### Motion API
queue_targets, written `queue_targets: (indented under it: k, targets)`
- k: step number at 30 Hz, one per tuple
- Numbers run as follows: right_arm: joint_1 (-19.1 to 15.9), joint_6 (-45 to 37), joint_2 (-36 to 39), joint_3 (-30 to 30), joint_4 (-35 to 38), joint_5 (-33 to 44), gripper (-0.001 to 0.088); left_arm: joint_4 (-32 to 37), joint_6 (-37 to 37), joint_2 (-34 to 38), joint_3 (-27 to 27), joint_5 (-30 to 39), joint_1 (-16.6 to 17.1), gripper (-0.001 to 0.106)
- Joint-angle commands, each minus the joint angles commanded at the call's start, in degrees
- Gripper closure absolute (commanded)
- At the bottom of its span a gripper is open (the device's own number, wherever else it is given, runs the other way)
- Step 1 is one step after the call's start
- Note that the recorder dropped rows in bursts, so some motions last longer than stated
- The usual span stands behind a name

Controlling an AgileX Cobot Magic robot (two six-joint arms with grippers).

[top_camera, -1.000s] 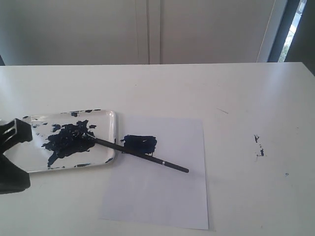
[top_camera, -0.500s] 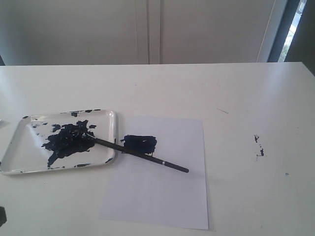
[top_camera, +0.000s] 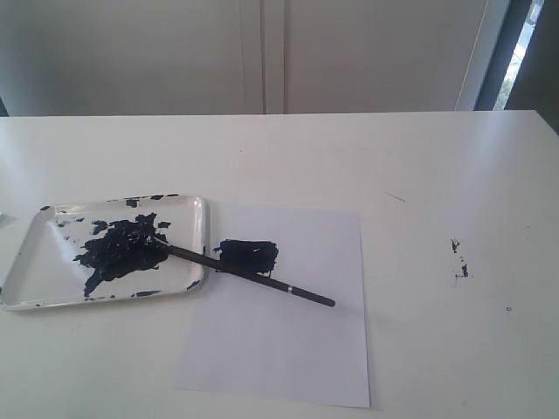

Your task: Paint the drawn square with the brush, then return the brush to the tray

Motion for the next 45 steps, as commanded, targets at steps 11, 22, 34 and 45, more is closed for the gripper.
queue_targets:
  k: [11, 22, 34, 45]
  targets:
    - [-5.80, 0.00, -10.09, 17.33, 0.00, 0.26, 0.0868, 2.64, 1.09, -9.96, 3.33, -0.05, 8.85, 0.105]
    - [-9.14, 0.00, -15.86, 31.66, 0.00, 0.71, 0.0868, 5.32, 1.09, -16.36, 12.35, -4.69, 13.11, 0.105]
    - [-9.14, 0.00, -15.86, 32.22, 0.00, 4.54, 0.0868, 7.09, 1.09, -16.36, 13.21, 0.04, 13.00, 0.105]
    - [-9.14, -0.43, -15.86, 32.89, 0.11, 6.54, 0.0868, 12.38, 44.15, -16.36, 23.53, -38.73, 12.99, 0.105]
